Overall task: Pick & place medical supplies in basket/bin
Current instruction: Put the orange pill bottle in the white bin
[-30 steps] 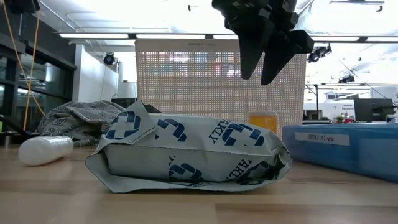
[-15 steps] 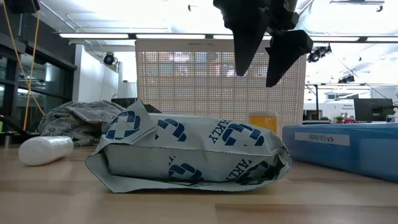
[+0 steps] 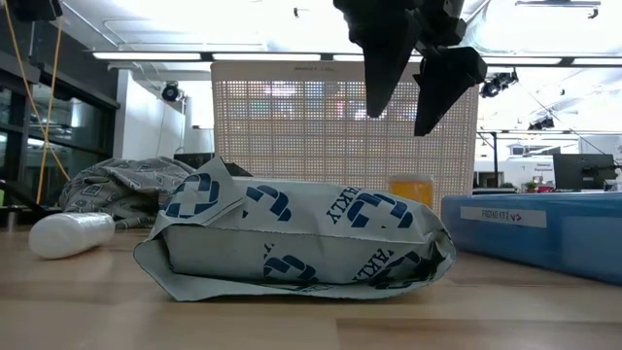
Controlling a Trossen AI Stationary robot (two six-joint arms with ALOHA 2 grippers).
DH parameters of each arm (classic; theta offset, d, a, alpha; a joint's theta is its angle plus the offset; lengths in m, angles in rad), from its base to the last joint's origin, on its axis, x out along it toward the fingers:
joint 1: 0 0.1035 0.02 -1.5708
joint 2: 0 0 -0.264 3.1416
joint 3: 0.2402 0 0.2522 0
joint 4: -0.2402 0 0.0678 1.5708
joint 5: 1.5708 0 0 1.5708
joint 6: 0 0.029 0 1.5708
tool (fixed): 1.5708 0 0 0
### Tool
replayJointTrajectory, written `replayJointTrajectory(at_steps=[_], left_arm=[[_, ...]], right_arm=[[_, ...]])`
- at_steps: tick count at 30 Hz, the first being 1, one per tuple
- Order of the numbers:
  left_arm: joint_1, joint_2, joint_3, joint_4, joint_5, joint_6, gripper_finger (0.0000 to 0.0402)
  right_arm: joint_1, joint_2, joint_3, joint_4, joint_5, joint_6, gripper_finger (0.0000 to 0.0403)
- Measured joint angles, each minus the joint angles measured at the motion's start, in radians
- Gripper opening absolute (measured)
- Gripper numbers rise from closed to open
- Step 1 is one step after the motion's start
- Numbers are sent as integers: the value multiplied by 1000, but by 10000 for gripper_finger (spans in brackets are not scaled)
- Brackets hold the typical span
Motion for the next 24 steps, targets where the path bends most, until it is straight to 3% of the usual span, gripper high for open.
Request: replayJointTrajectory(at_steps=[16,24], left_arm=[[0,0,0,0,0,0,40],[0,0,0,0,0,0,40]], right_arm=[[-5,0,-40,-8,53,31,379],[-29,0,-118,35,2,48,378]])
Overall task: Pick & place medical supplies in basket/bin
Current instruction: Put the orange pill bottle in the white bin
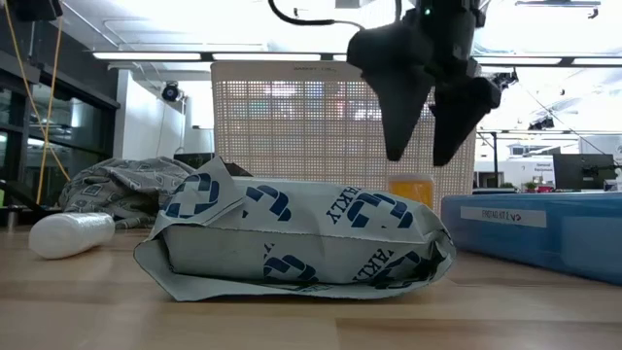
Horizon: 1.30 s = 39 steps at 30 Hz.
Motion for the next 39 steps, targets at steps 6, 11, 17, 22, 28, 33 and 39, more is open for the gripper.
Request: replayJointTrajectory(at_steps=[6,11,17,22,28,33,39], left_arm=[[0,0,0,0,0,0,40],[0,0,0,0,0,0,40],[0,0,0,0,0,0,40],[0,0,0,0,0,0,40],[0,0,0,0,0,0,40],[0,0,0,0,0,0,40],[0,0,0,0,0,0,40]], right_arm=[[-6,0,-38,63,12,-2,374],[-7,0,-54,83,26,-2,376],[-12,0,-58,107,62,-21,377],[-32,0,-58,115,59,-43,374],[-46,0,-58,115,46,-54,376],[-46,0,-58,115,43,-55,375],[-46,0,-68,128,48,-49,374]])
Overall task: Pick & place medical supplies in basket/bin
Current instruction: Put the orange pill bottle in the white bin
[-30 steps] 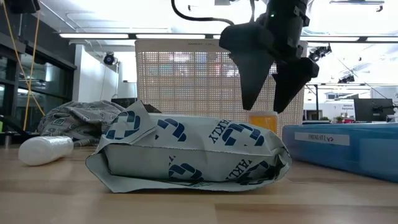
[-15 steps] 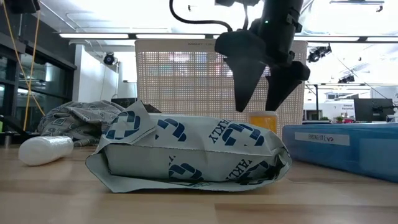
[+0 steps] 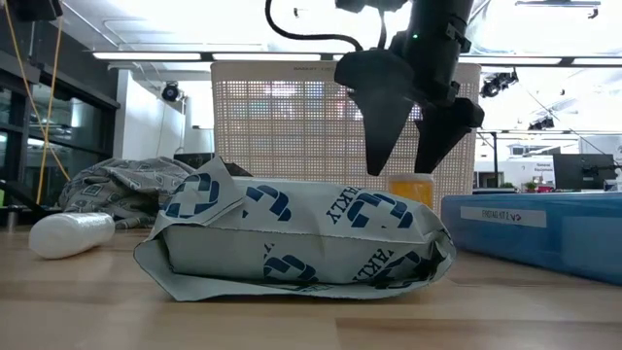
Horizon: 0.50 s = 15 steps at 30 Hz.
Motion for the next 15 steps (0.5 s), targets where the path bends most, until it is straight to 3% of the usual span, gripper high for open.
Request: replayJointTrajectory(at_steps=[6,15], left_arm=[[0,0,0,0,0,0,40],[0,0,0,0,0,0,40]], right_arm=[[0,0,-82,109,-55,40,372],[0,1,-108,160,-37,50,373]])
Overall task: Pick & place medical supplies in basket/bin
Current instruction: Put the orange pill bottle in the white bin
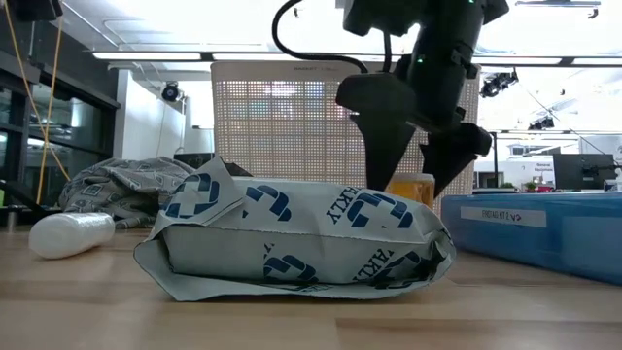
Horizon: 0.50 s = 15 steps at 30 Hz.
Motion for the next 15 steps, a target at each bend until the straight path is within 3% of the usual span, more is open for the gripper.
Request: replayJointTrajectory(at_steps=[15], left_arm=[[0,0,0,0,0,0,40]], right_arm=[[-1,0,1,-2,11,1,328]])
